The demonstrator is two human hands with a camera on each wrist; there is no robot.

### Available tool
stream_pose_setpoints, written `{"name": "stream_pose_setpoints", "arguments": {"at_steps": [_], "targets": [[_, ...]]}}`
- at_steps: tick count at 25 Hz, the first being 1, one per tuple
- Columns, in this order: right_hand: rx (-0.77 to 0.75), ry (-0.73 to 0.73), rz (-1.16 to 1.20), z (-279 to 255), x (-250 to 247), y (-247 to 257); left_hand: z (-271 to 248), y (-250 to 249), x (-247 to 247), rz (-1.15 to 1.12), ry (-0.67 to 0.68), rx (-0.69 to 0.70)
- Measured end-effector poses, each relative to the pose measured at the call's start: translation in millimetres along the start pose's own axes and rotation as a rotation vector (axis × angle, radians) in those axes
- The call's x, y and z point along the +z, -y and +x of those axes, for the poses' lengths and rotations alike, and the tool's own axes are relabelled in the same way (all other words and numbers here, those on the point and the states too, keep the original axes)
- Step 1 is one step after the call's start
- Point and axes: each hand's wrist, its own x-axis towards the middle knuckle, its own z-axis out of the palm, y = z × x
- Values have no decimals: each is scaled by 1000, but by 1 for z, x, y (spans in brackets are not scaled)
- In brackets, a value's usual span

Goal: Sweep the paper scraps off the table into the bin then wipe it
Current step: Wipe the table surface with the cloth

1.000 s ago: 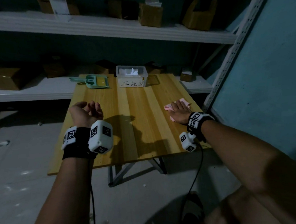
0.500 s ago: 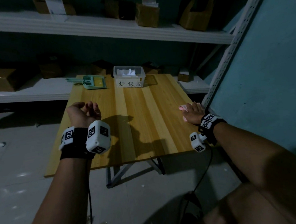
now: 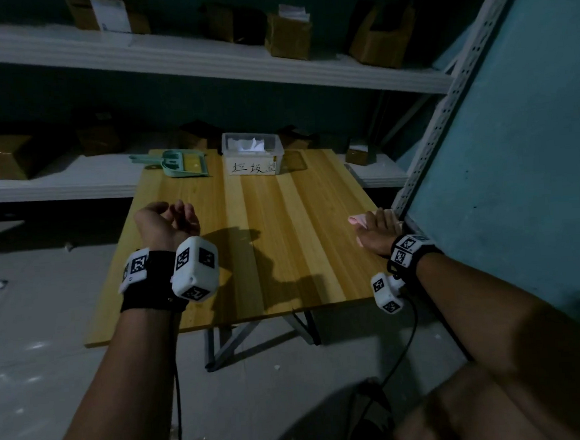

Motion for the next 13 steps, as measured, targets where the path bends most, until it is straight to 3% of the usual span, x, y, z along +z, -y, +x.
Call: {"name": "stream_pose_setpoints", "arguments": {"at_steps": [13], "targets": [[-104, 58, -62, -21, 7, 28, -7, -11, -5, -4, 5, -4]]}}
